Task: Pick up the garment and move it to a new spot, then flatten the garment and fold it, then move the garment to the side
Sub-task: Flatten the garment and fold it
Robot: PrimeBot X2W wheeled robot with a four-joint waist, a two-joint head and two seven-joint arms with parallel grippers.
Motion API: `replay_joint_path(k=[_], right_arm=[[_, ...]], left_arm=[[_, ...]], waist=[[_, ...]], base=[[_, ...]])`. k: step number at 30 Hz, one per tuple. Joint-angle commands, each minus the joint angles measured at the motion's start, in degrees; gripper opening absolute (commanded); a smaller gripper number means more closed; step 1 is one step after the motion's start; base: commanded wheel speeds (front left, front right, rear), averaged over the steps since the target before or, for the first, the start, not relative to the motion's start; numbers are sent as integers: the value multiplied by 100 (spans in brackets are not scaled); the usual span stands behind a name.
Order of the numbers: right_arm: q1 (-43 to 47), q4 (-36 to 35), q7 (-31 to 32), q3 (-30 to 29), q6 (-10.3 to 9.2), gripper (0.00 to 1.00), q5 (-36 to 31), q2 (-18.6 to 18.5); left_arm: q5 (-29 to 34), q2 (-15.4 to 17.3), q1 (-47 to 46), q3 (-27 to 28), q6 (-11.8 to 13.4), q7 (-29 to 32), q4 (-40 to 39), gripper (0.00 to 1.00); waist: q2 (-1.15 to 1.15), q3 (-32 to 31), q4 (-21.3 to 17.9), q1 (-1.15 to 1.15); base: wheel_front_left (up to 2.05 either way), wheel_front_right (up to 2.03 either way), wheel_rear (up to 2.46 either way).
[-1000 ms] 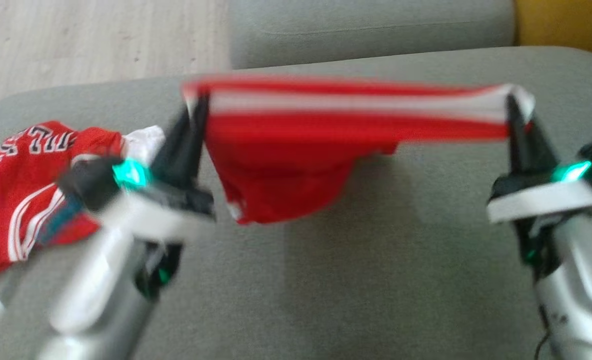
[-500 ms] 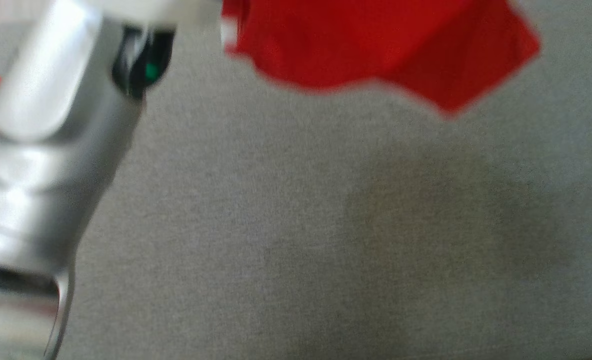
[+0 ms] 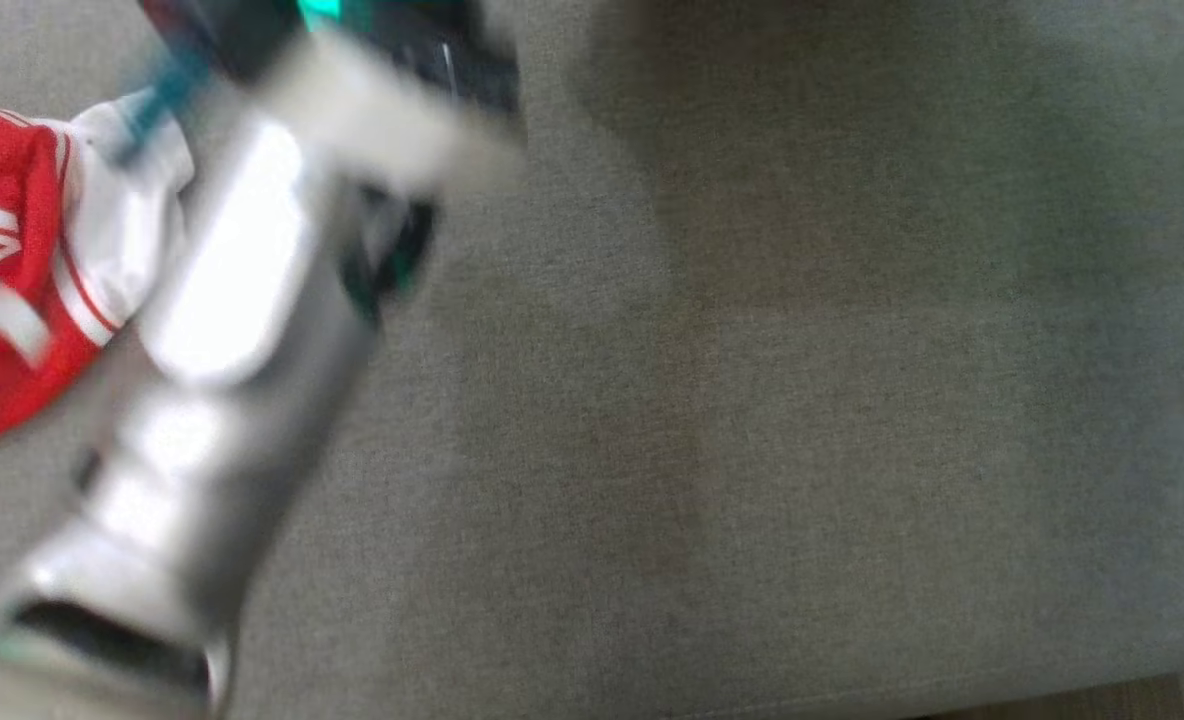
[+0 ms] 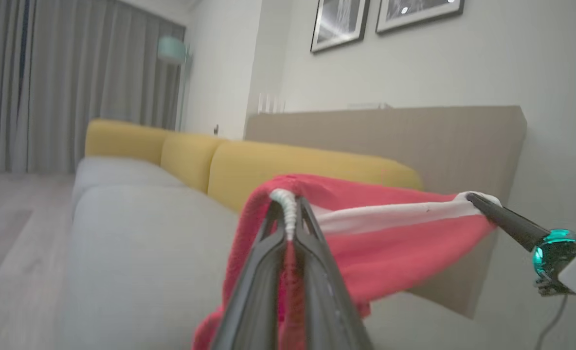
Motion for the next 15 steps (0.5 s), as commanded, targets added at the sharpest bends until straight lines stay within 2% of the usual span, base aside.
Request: replay_joint_path(k=[1, 8, 15], right_arm=[[342, -151, -27, 6, -5, 0, -29, 46], [2272, -351, 9, -383, -5, 0, -31, 385], [4195, -1371, 484, -822, -5, 0, -136, 783]], left_arm=[[-74, 186, 177, 96, 10, -21, -176, 0], [-146, 119, 2341, 35, 10, -22, -332, 0], [69, -153, 4315, 555, 10, -22, -729, 0]], waist=[[0, -46, 9, -2], [0, -557, 70, -2], [0, -1238, 86, -2]], base=[[0, 0, 0], [0, 0, 0], [0, 0, 0]])
